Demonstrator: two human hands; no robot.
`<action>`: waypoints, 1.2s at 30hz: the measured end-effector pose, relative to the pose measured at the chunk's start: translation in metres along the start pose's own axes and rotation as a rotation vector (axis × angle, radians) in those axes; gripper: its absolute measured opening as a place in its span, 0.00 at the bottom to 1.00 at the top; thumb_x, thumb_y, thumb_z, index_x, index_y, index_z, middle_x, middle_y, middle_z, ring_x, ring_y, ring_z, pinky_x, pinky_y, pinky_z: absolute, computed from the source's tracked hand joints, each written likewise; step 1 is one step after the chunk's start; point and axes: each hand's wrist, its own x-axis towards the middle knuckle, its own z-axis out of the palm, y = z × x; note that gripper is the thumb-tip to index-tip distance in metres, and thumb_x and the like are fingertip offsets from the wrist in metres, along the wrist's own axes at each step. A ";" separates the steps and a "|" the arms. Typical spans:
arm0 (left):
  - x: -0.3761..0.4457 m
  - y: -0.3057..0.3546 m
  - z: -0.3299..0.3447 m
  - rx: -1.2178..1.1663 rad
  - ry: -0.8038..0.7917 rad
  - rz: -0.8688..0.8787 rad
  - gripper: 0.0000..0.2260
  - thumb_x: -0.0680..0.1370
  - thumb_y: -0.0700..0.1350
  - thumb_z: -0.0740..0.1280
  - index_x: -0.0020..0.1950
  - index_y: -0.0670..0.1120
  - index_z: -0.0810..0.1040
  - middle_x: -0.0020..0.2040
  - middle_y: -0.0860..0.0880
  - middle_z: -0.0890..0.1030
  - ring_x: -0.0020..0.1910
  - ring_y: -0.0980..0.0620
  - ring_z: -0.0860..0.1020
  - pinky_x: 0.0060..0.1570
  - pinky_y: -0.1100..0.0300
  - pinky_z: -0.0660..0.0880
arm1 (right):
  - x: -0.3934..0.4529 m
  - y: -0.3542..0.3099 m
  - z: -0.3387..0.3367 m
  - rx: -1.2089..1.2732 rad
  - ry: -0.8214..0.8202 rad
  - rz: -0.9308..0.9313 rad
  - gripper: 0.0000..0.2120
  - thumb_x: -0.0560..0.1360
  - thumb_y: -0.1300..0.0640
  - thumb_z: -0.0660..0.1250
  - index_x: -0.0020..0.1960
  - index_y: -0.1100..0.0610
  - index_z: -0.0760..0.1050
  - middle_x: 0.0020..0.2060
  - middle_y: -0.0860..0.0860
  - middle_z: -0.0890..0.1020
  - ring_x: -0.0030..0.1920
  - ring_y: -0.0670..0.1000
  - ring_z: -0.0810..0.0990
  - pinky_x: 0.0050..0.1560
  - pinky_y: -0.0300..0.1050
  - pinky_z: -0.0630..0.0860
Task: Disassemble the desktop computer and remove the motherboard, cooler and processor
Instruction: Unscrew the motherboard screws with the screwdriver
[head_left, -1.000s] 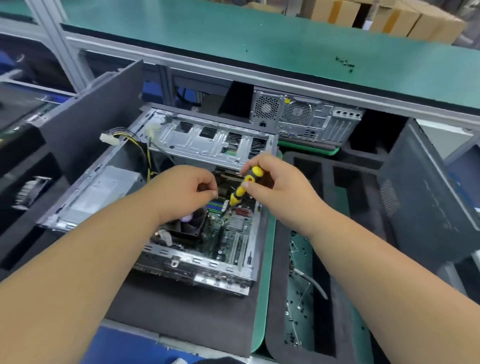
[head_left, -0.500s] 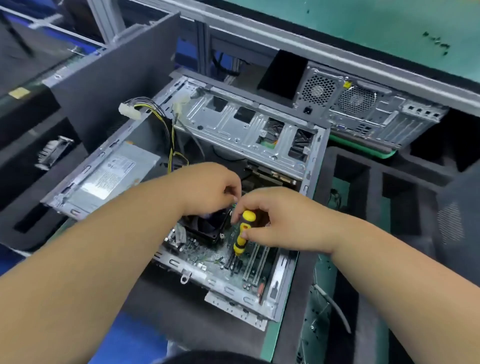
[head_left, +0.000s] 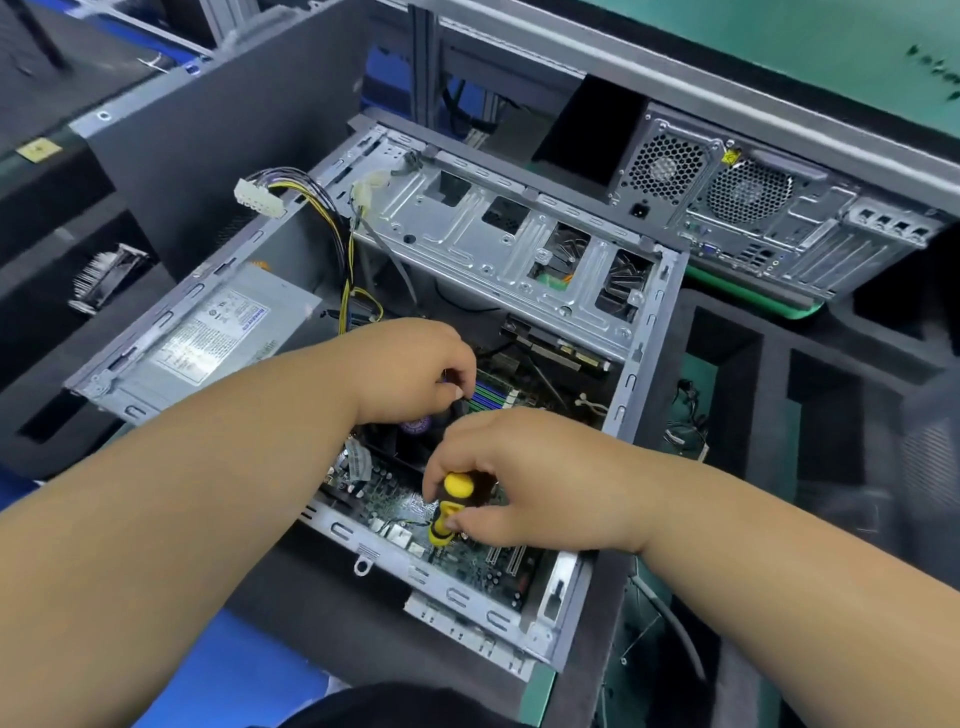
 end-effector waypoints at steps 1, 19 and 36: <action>0.000 0.000 0.001 -0.005 0.001 0.001 0.08 0.77 0.46 0.66 0.54 0.57 0.80 0.50 0.57 0.73 0.50 0.55 0.75 0.50 0.58 0.71 | 0.000 0.000 0.001 -0.006 -0.003 0.002 0.12 0.74 0.55 0.72 0.57 0.52 0.81 0.45 0.42 0.73 0.46 0.41 0.71 0.50 0.36 0.70; 0.001 -0.003 0.003 -0.046 -0.002 0.001 0.11 0.76 0.42 0.64 0.53 0.56 0.80 0.48 0.57 0.73 0.47 0.56 0.75 0.52 0.52 0.74 | 0.001 0.004 0.003 -0.012 -0.040 0.014 0.12 0.74 0.54 0.71 0.57 0.51 0.80 0.45 0.41 0.72 0.45 0.41 0.69 0.50 0.41 0.71; 0.001 -0.001 0.002 -0.017 -0.007 -0.004 0.11 0.76 0.42 0.63 0.54 0.55 0.80 0.49 0.57 0.72 0.46 0.57 0.73 0.51 0.55 0.73 | -0.001 0.004 0.002 -0.013 -0.030 0.003 0.12 0.74 0.55 0.72 0.58 0.52 0.80 0.45 0.41 0.72 0.45 0.40 0.69 0.50 0.39 0.70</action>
